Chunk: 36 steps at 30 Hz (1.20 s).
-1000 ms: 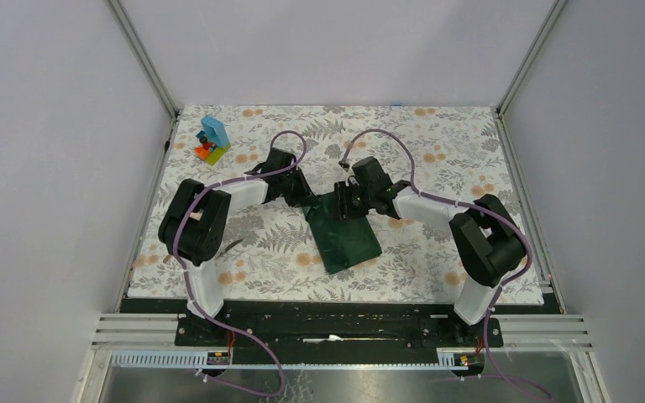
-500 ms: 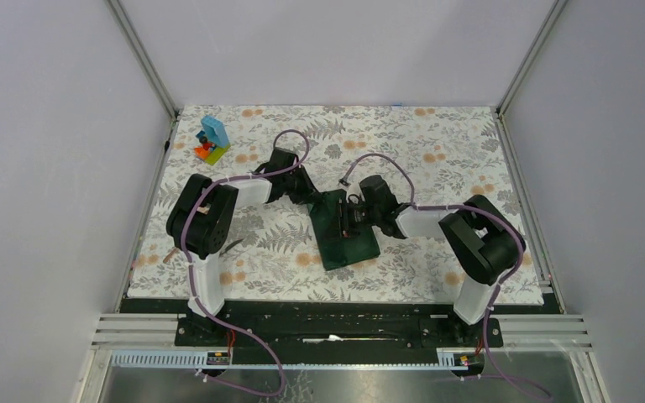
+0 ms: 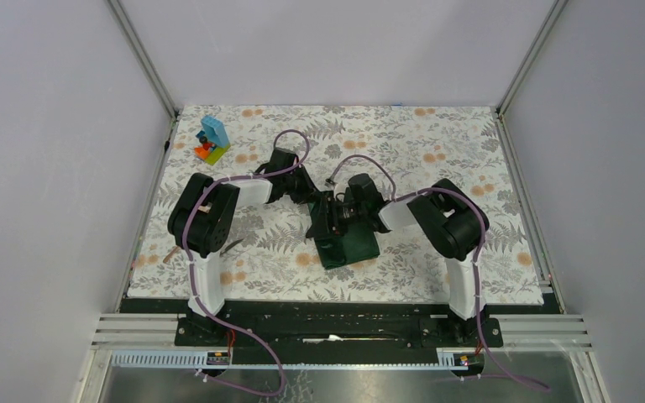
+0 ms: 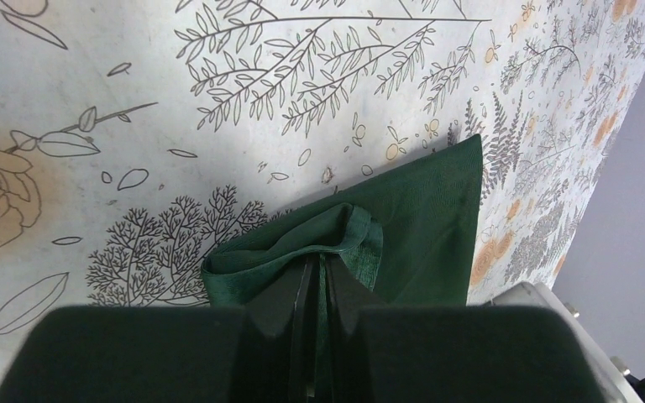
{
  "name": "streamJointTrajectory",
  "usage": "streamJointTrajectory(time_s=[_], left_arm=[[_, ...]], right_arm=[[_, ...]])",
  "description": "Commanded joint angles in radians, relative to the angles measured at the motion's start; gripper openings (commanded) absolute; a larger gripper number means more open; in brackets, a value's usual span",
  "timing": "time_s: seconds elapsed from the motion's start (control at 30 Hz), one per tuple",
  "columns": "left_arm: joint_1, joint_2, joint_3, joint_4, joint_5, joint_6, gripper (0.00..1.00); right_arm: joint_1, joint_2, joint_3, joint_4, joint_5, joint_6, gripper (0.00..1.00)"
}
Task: Fold the napkin into a case and place the utensils inside
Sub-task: Smooth out the 2/3-rectangle-folded napkin at the center of the board.
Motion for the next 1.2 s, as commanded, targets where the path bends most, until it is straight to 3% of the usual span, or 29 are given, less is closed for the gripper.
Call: streamJointTrajectory(time_s=[0.0, 0.27, 0.43, 0.67, 0.77, 0.97, 1.17], left_arm=[[-0.003, 0.031, -0.003, 0.018, -0.028, 0.011, 0.11], [-0.002, 0.054, 0.010, 0.010, -0.034, 0.020, 0.11], [-0.002, 0.063, 0.018, 0.003, -0.038, 0.025, 0.11], [-0.002, 0.073, 0.027, 0.000, -0.034, 0.026, 0.11], [-0.003, 0.072, 0.028, -0.002, -0.032, 0.026, 0.11], [-0.002, 0.069, 0.029, -0.003, -0.030, 0.026, 0.11], [-0.003, 0.060, 0.028, -0.006, -0.021, 0.027, 0.11]], right_arm=[[-0.001, 0.001, -0.084, 0.107, -0.067, -0.001, 0.63], [0.004, -0.113, -0.286, 0.264, -0.119, 0.094, 0.67], [0.005, -0.200, -0.340, 0.251, -0.111, 0.096, 0.70], [0.010, -0.204, -0.403, 0.292, -0.114, 0.101, 0.71], [0.011, -0.249, -0.396, 0.263, -0.110, 0.102, 0.71], [0.016, -0.348, -0.282, 0.033, -0.078, -0.016, 0.73], [0.048, -0.225, -0.318, 0.215, -0.087, 0.077, 0.73]])
